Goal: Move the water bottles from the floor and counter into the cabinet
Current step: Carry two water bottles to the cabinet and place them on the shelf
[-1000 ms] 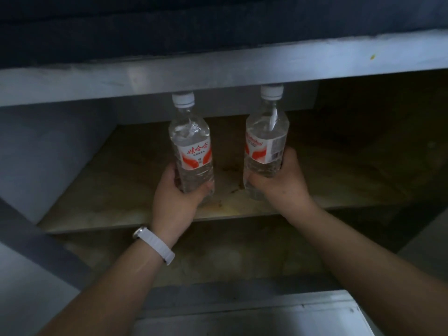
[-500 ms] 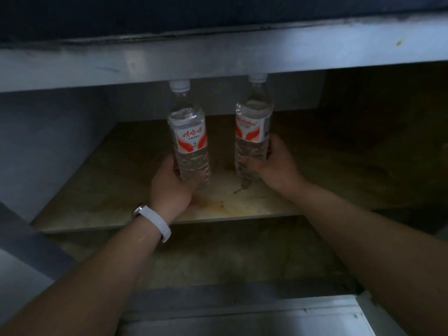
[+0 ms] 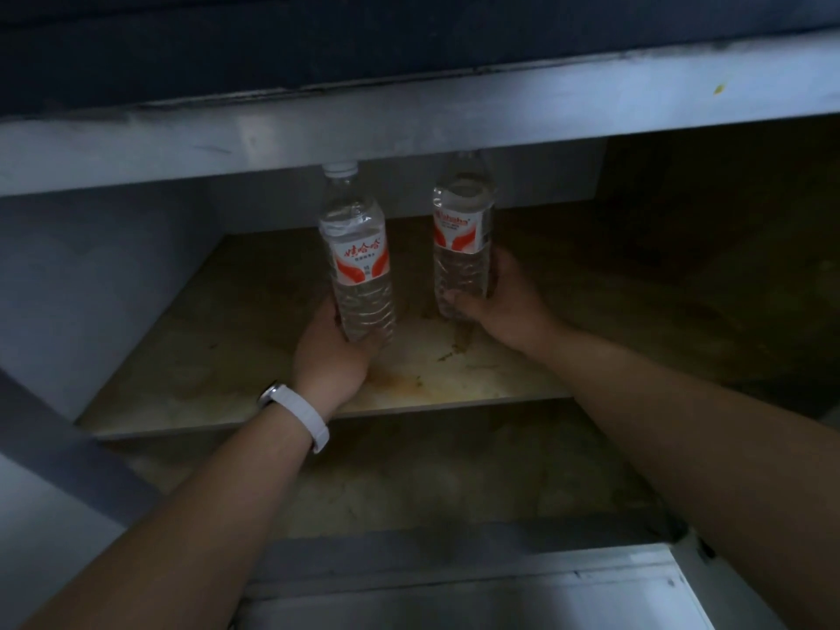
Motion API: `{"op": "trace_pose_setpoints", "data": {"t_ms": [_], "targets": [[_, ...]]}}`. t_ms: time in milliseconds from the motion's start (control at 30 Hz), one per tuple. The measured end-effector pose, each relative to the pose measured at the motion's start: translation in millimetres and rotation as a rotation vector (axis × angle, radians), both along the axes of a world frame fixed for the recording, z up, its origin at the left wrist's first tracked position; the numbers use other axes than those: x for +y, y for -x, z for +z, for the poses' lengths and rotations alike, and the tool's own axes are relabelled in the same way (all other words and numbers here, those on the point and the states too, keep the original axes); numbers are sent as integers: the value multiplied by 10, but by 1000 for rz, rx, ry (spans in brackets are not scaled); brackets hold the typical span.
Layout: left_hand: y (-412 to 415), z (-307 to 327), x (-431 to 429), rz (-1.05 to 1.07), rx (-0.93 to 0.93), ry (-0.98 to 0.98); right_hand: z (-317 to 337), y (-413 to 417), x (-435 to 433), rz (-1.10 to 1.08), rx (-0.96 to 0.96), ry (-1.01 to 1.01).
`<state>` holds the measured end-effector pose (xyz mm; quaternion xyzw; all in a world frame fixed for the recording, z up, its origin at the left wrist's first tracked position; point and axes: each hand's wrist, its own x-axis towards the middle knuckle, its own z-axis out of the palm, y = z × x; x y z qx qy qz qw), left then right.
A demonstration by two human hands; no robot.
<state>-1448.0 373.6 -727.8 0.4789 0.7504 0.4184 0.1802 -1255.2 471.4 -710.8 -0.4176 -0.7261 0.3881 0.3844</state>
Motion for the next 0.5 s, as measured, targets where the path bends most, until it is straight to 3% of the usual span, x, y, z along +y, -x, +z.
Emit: {"op": "trace_pose_setpoints", "data": {"t_ms": [67,200,367,500], "targets": [[-33,-29,-114,-31,-27,-22,-3,-54,-149,-33,-27,-9],[-92,-129,-421,-94,32,-103,-60,-245,-376,-139,-356,-20],[-183,-182,-670,-166,421,-57,-115,-517,-633,-47,-797,-358],[-243,-217,-757,-241,678,-65,-163,-643,-770,17,-949,-509]]}}
